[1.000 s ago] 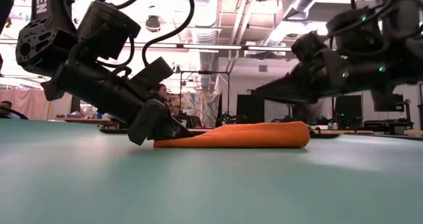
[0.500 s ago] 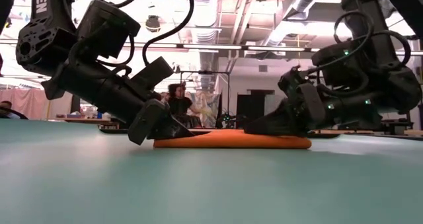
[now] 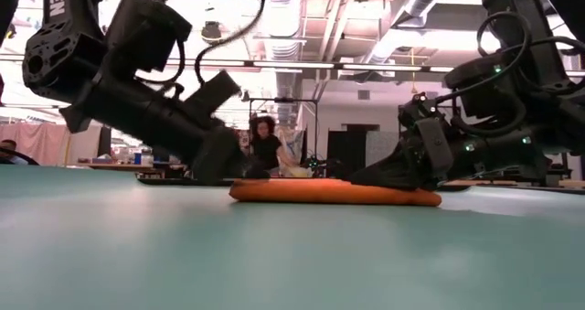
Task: Roll towel
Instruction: Roll the orange towel
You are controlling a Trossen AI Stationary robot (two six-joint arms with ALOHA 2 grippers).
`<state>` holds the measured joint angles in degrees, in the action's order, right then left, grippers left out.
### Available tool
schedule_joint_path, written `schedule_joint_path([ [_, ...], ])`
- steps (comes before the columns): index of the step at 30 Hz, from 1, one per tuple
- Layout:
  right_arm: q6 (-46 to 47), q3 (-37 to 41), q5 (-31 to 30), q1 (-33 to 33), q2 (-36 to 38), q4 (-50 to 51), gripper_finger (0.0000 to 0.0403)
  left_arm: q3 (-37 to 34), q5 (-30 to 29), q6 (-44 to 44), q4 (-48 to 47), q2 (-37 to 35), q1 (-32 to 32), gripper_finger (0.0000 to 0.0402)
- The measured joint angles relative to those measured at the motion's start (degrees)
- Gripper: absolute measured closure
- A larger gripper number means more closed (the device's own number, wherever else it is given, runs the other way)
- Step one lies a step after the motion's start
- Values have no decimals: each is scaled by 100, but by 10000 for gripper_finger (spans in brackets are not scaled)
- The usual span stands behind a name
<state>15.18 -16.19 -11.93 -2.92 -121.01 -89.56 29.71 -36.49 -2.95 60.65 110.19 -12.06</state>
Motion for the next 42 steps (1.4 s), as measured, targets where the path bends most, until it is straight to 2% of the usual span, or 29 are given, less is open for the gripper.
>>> schedule_joint_path([
  [4, -15, -4, -41, -33, -4, 11, 287, 12, 335, 632, 1254, -17, -18, 401],
  [6, -51, -4, -41, -32, -6, 16, 287, 12, 578, 793, 1325, -19, 77, 401],
  [11, -172, -22, -29, -37, -10, 34, 287, 147, 1812, 513, 558, 7, 658, 401],
  [13, -190, -44, -22, -38, -11, 46, 287, 210, 1930, 482, 279, 8, 829, 401],
  [17, -225, -68, -19, -76, -13, 59, 287, 313, 2235, 667, 291, 9, 1111, 401],
  [22, -235, -68, -2, -81, -11, 109, 287, 424, 2548, 530, -610, 9, 1440, 401],
  [24, -234, -68, -4, -78, -11, 127, 287, 424, 2722, 413, -688, 11, 1515, 401],
  [33, -219, -29, -6, -81, 47, 13, 287, 439, 2657, 175, -1164, 2, 1482, 401],
  [42, -778, 43, -46, -188, 1097, 61, 287, 435, 2245, 119, -1301, 2, 1278, 401],
])
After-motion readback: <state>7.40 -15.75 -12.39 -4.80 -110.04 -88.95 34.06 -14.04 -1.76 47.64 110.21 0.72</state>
